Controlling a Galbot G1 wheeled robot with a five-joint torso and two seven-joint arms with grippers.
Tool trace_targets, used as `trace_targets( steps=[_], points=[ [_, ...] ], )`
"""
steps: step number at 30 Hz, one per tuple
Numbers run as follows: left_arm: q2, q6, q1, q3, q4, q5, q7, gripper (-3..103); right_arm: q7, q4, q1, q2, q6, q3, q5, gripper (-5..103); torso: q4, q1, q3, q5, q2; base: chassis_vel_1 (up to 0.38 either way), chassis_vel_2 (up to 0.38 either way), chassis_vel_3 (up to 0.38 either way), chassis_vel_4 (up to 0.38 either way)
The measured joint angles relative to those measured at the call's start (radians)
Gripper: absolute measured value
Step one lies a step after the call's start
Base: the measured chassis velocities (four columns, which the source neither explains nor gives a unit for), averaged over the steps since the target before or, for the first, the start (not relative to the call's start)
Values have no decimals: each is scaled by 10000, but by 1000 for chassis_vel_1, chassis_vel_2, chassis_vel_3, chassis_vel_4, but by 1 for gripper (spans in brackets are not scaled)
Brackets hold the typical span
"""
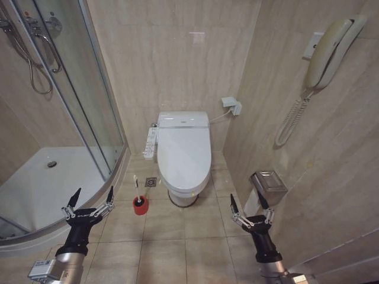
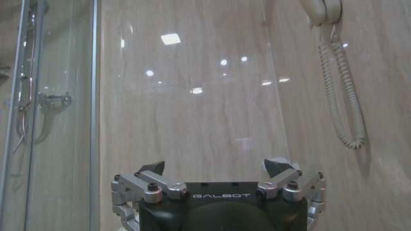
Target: Open the toilet lid, clean the toilet bowl with a toilet brush, close the toilet lid, and flush.
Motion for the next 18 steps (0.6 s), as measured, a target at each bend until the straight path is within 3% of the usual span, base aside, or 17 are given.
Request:
trace_targets(
  steps=[12, 18],
  points=[
    [0, 0, 0, 0, 1, 0, 0, 100, 94, -507, 329, -131, -73, 37, 349, 100, -1, -2, 0, -1, 1, 0, 0, 0, 0],
    [0, 0, 1, 0, 1, 0, 0, 100, 172, -801, 516, -163, -44, 68, 407, 100, 0, -3, 1, -1, 1, -122, 101, 112, -103]
  ],
)
